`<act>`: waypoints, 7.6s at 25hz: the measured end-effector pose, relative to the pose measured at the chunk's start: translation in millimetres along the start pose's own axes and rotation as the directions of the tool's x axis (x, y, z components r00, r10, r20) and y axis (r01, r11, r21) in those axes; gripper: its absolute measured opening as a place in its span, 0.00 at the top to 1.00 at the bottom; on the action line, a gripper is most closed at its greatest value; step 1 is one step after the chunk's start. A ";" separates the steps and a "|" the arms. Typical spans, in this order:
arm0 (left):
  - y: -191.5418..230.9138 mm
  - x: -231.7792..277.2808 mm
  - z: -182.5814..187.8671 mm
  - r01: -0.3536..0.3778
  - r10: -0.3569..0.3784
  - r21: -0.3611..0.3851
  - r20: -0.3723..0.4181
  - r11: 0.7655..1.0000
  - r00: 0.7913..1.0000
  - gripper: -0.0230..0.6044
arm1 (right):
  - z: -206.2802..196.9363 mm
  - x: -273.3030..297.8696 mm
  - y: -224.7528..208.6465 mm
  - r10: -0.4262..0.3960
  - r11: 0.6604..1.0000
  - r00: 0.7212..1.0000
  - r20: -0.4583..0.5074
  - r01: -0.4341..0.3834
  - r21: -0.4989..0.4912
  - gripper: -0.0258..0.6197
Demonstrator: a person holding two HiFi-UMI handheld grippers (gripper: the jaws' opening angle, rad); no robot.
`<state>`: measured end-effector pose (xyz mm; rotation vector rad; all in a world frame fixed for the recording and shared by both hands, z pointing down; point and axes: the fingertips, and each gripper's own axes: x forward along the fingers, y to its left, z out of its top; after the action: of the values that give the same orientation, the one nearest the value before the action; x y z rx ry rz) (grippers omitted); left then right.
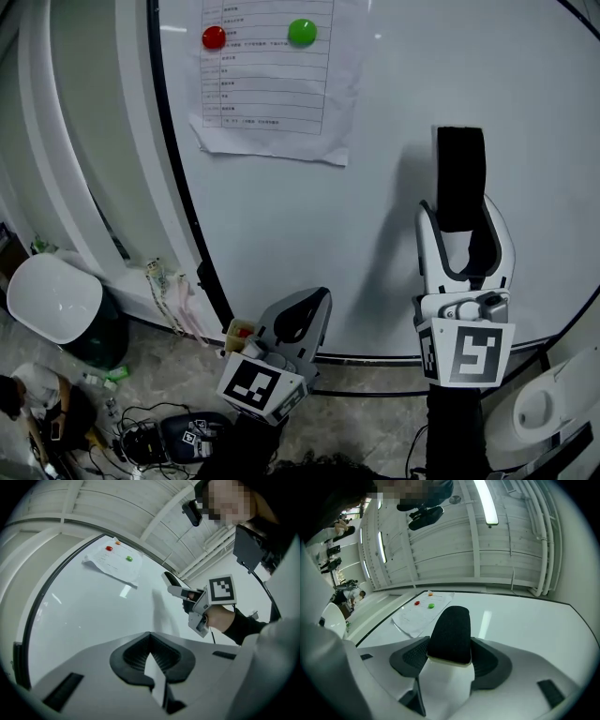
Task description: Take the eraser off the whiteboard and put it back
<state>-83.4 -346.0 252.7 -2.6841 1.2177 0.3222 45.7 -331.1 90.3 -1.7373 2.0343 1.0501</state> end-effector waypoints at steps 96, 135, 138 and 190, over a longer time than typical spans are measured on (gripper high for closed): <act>176.0 -182.6 -63.1 -0.406 0.395 -0.074 -0.127 0.911 0.910 0.95 | -225.7 -131.9 357.5 0.790 0.290 0.329 -0.517 -0.944 -0.158 0.53; 166.7 -136.6 -85.0 -0.287 0.272 -0.081 -0.160 0.954 0.949 0.95 | -170.7 -104.6 352.6 0.838 0.546 0.482 -0.257 -0.758 0.357 0.53; 163.2 -134.7 -85.8 -0.280 0.265 -0.076 -0.164 0.957 0.950 0.95 | -170.1 -106.7 351.0 0.825 0.565 0.502 -0.259 -0.733 0.380 0.64; 90.7 -89.3 -82.9 -0.269 0.265 0.002 -0.180 0.963 0.947 0.95 | -170.8 -86.6 244.2 0.638 0.696 0.740 -0.211 -0.438 0.569 0.95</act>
<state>-199.2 -361.3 349.8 -2.6127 1.6458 0.1308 -119.6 -375.9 349.0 -1.1403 2.8751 0.2173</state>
